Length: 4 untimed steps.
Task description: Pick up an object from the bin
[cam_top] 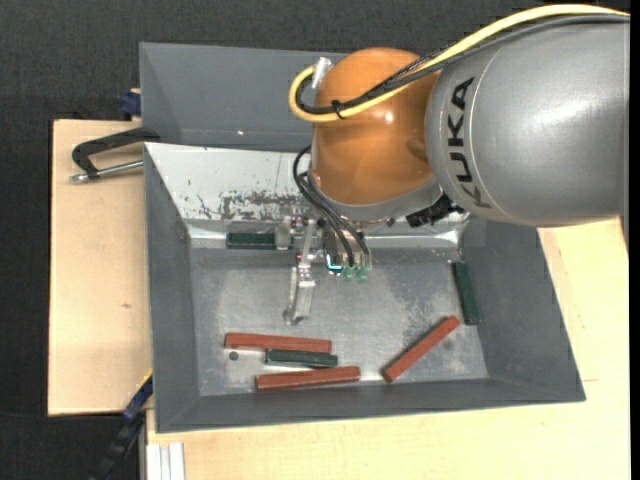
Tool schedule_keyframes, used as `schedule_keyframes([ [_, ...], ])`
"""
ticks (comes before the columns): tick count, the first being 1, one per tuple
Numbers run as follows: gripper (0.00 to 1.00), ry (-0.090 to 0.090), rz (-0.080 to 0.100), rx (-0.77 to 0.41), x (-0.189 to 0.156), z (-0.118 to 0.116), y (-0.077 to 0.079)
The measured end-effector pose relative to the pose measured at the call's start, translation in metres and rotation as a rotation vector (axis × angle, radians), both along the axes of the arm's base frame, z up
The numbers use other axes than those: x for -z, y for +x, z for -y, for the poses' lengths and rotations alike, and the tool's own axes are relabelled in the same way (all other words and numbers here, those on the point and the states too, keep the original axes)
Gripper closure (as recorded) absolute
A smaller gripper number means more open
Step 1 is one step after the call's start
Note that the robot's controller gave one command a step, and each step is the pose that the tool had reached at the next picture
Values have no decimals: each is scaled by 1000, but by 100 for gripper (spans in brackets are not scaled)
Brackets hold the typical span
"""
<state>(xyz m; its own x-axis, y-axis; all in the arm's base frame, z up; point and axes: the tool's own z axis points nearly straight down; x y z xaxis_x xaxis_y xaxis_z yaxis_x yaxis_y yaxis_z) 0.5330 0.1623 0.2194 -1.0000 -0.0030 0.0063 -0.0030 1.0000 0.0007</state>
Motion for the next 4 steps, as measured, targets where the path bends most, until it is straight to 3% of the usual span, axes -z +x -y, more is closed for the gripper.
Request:
schedule_keyframes([
  [1, 0, 1, 8, 2, -4, 1, 2],
  [2, 0, 2, 13, -40, 51, 2, -12],
  [3, 0, 2, 11, 0, 111, -9, -17],
  [4, 100, 1, 7, -216, 148, 11, -9],
])
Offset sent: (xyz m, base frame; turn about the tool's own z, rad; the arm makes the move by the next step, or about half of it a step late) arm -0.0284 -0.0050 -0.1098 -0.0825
